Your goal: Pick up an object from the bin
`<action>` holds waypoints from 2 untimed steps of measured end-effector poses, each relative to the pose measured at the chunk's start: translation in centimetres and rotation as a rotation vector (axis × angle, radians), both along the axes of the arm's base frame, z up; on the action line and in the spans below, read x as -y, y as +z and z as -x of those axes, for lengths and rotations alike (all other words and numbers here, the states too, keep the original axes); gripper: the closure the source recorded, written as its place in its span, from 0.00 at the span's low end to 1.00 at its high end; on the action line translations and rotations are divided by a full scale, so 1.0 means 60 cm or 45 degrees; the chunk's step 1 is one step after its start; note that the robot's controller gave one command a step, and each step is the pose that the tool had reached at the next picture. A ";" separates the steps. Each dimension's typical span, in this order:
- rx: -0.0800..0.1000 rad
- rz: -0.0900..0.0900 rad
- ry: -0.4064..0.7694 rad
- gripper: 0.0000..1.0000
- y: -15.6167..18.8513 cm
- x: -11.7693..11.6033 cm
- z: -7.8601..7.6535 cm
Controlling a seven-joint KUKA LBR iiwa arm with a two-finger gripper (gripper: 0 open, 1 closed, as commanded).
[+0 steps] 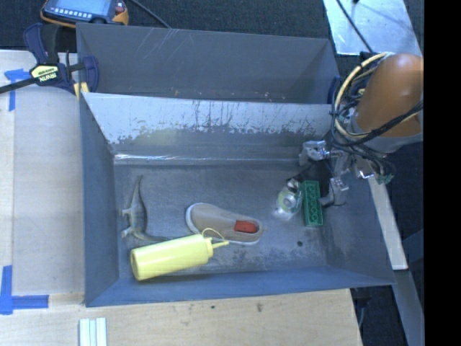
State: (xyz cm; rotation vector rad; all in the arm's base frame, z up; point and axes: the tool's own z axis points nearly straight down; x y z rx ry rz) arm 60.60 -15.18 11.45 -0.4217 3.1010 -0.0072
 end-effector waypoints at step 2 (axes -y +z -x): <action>-0.010 0.001 0.299 0.00 -0.070 -0.032 -0.020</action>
Offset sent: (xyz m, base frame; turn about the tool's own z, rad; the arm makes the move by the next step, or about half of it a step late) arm 0.0098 0.0193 -0.0445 -0.2329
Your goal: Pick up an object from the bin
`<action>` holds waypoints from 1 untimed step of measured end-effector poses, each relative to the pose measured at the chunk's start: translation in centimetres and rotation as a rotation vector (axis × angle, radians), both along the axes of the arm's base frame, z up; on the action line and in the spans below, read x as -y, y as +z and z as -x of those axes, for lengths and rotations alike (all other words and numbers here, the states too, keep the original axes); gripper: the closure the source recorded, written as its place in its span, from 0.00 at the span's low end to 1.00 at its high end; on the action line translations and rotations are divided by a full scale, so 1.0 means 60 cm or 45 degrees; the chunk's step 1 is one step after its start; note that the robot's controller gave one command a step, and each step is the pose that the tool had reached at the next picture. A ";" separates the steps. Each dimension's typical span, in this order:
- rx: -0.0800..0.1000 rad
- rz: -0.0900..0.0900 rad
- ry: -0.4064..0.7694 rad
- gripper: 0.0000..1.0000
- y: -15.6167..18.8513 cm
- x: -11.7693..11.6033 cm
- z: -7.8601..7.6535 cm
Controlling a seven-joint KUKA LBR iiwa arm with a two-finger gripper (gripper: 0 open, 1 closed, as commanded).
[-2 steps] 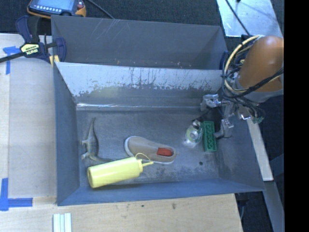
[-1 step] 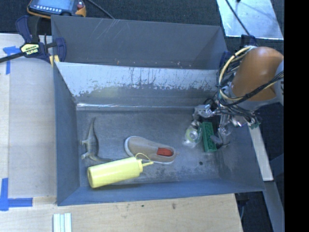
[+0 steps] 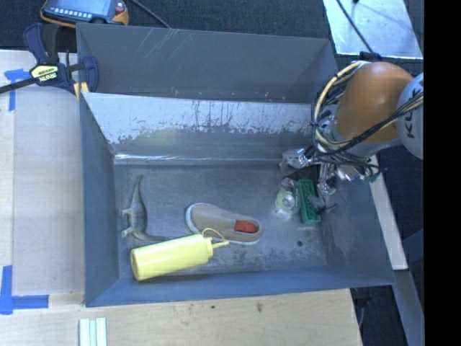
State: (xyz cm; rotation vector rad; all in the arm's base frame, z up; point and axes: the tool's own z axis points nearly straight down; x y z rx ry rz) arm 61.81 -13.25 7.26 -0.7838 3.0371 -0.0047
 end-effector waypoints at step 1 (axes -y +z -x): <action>-0.002 -0.002 -0.017 0.00 0.050 0.000 0.022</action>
Offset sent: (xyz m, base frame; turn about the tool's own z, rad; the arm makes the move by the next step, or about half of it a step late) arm -0.0077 0.0137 -0.0026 -0.0355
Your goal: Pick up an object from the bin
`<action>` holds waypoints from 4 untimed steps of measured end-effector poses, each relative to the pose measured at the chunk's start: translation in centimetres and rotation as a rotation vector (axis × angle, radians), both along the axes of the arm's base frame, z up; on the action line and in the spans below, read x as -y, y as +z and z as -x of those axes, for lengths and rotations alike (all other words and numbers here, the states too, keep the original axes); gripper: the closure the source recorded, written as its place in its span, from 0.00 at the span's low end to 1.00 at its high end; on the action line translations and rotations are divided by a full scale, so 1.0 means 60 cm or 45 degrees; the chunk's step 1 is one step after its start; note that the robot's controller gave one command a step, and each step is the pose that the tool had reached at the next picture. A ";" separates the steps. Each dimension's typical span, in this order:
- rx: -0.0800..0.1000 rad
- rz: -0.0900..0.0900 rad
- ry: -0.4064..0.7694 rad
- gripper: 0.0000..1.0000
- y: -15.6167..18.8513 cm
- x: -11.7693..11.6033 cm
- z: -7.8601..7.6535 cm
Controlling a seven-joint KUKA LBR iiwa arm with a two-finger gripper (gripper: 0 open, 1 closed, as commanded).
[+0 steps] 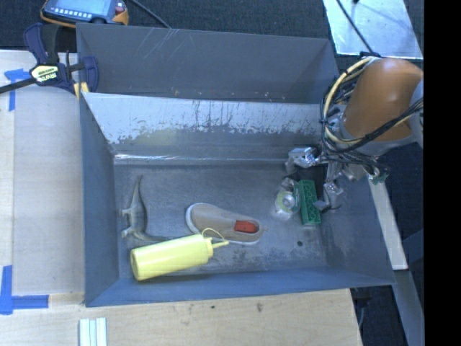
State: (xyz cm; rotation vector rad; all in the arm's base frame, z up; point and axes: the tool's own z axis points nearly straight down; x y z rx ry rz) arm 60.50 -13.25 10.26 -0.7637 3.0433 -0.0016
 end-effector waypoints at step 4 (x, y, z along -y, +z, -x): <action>-0.005 0.001 0.056 1.00 -0.011 -0.017 -0.009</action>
Offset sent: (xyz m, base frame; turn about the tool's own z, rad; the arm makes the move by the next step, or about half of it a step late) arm 0.0000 0.0000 0.0000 0.0000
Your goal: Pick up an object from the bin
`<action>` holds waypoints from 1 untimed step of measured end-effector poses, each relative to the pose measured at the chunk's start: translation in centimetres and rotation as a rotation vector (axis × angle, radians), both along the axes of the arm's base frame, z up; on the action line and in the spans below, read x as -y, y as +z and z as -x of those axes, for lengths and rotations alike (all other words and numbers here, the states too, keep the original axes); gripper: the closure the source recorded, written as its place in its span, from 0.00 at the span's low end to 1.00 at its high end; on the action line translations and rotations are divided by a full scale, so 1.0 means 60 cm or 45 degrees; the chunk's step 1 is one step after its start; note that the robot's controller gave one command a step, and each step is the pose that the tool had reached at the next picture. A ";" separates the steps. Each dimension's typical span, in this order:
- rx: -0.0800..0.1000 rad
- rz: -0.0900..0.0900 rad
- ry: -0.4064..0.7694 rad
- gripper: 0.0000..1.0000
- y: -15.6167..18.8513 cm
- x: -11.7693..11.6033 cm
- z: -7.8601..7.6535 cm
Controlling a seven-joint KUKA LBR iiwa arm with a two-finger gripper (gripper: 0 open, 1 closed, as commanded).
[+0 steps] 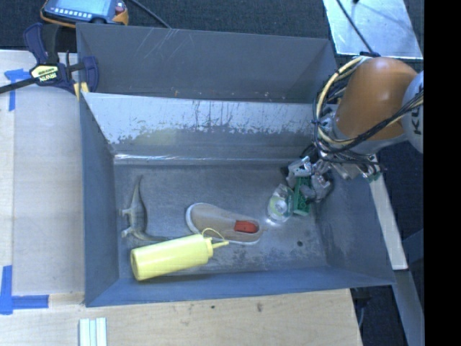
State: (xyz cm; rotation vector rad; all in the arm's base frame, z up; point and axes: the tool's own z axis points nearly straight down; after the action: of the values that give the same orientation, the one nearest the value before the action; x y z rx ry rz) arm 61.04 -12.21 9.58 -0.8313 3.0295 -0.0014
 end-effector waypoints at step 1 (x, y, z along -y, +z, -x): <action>0.003 -0.001 0.000 1.00 0.021 0.000 -0.001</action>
Offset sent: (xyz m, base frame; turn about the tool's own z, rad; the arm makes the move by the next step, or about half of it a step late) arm -0.0001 0.0001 0.0463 0.0000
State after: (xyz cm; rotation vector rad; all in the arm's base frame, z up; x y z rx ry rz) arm 61.12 -12.19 10.87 -0.8307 3.0274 -0.0011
